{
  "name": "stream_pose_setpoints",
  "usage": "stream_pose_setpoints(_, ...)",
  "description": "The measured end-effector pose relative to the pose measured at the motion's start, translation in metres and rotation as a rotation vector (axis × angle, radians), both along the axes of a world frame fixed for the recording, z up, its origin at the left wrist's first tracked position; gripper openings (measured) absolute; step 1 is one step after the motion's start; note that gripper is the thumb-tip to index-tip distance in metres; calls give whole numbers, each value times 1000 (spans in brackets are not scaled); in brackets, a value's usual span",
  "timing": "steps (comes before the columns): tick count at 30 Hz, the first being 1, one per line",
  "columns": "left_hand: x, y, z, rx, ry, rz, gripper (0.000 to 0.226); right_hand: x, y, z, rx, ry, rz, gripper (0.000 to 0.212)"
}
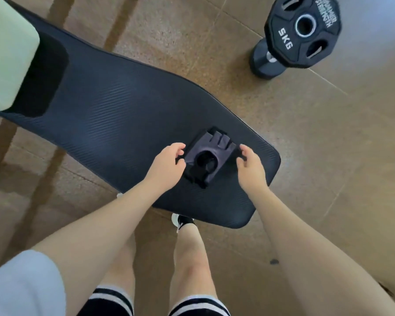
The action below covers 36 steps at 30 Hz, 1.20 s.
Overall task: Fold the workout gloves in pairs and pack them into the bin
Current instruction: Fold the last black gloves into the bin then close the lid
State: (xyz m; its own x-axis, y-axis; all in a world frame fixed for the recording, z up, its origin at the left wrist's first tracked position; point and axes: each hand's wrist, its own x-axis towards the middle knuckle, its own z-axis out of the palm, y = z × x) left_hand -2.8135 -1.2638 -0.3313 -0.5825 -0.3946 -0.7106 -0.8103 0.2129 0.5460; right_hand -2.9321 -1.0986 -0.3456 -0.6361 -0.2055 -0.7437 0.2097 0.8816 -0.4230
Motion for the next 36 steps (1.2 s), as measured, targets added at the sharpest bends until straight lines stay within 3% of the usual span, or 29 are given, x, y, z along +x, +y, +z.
stream_pose_setpoints(4, -6, 2, -18, -85, 21, -5, 42, -4, -23, -27, -36, 129, 71, 49)
stream_pose_setpoints(8, 0, 5, -32, -151, -126, -63, 39, 7, -30, -34, 29, 310, 18, 24)
stream_pose_setpoints(11, 14, 10, -34, -155, -204, -90, 25, 24, -23, -28, 21, 354, -23, 10)
stream_pose_setpoints(17, 34, 14, 6, -66, -36, -158, 2, 51, -9, -2, -110, 309, -76, 6)
stream_pose_setpoints(20, 46, 3, 38, 14, 5, -58, 16, 62, -15, 21, -171, 329, -99, 20)
stream_pose_setpoints(26, 50, -21, 74, 63, 109, 272, 16, 88, -59, 76, -440, -223, -11, 25)
stream_pose_setpoints(29, 46, -27, 88, 115, 157, 345, 3, 102, -77, 84, -554, -409, -155, 30)
stream_pose_setpoints(33, 50, -29, 96, 165, 177, 229, 23, 106, -90, 86, -782, -672, -515, 24)
stream_pose_setpoints(36, 59, -34, 97, 52, 291, -15, 32, 106, -89, 83, -894, -763, -617, 50)
